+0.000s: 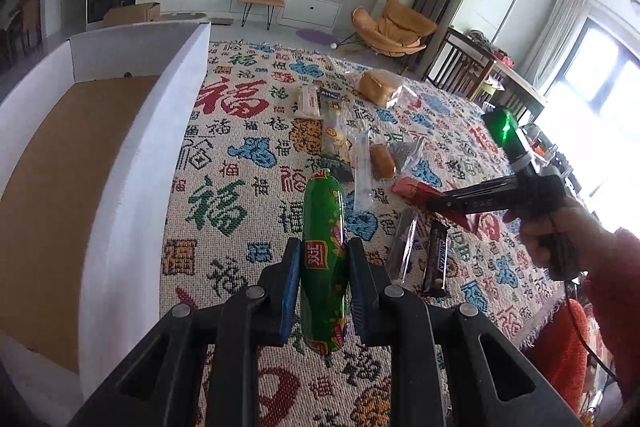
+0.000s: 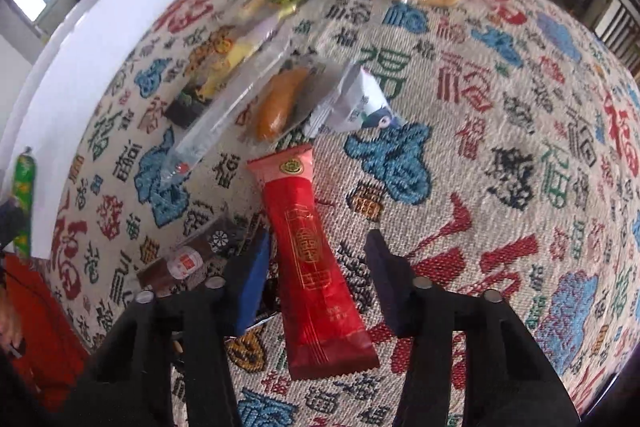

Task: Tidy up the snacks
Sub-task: 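Carry both sausages into the white box and open both tools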

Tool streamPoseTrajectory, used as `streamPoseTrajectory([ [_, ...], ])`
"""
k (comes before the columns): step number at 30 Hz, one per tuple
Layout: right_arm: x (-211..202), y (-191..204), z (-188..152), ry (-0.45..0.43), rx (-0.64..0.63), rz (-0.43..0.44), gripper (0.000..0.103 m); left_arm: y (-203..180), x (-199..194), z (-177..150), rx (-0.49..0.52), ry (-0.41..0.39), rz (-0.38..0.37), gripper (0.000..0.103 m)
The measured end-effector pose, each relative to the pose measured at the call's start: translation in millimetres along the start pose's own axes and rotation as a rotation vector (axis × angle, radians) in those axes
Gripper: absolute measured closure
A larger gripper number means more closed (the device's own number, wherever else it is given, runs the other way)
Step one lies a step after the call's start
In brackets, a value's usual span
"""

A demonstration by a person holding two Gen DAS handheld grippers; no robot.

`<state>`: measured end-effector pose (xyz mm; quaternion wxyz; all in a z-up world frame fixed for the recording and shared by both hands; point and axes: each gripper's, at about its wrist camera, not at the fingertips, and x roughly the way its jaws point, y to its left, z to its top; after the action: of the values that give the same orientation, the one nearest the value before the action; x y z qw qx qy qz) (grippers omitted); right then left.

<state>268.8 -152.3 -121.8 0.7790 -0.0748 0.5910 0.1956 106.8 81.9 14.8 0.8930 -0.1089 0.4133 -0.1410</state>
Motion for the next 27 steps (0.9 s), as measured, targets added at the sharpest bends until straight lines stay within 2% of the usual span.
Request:
streamPoseTrajectory([
  [2,10.2,-1.2,0.5,0.016,0.01,-0.008,0.069,4.7,-14.0,1.2,-0.014,-0.013,-0.011,0.081],
  [4,9.0,-3.5,-2.7,0.001,0.035,0.008,0.086,14.0,-29.5,3.0,-0.041,-0.027,-0.032,0.081],
  [8,-22.1,-5.8,-11.1,-0.077,0.076,0.005,0.086,39.6,-61.4,8.9,-0.082,-0.075,-0.026,0.081],
  [11,-61.0,9.1,-10.6,-0.151,0.067,0.039,0.087,65.3,-83.3,14.9,-0.115,-0.113,0.023,0.08],
  [14,-102.2,52.4,-2.1,-0.228,0.025,0.149,0.087,98.8,-102.6,21.1,-0.159,-0.148,0.119,0.08],
  [17,-133.7,121.6,12.0,-0.278,-0.049,0.314,0.087,135.0,-118.9,21.4,-0.231,-0.169,0.184,0.08],
  [20,-145.0,200.6,31.1,-0.299,-0.114,0.472,0.087,159.4,-124.3,19.2,-0.251,-0.166,0.279,0.08],
  [22,-140.4,249.5,47.8,-0.312,-0.129,0.536,0.085,171.2,-120.3,18.0,-0.248,-0.144,0.335,0.08],
  [23,-136.7,268.9,55.0,-0.326,-0.122,0.562,0.082,177.5,-116.8,17.1,-0.249,-0.129,0.362,0.074],
  [24,-131.3,282.8,61.6,-0.337,-0.111,0.577,0.069,183.4,-113.5,16.6,-0.254,-0.113,0.383,0.067],
  [25,-124.3,294.1,67.0,-0.328,-0.099,0.577,0.043,189.2,-111.6,15.2,-0.262,-0.106,0.407,0.046],
  [26,-118.6,299.8,69.9,-0.323,-0.084,0.566,0.037,194.5,-112.6,11.5,-0.272,-0.113,0.433,0.03],
  [27,-114.7,297.3,69.2,-0.332,-0.067,0.555,0.037,195.5,-115.1,6.6,-0.277,-0.134,0.453,0.025],
])
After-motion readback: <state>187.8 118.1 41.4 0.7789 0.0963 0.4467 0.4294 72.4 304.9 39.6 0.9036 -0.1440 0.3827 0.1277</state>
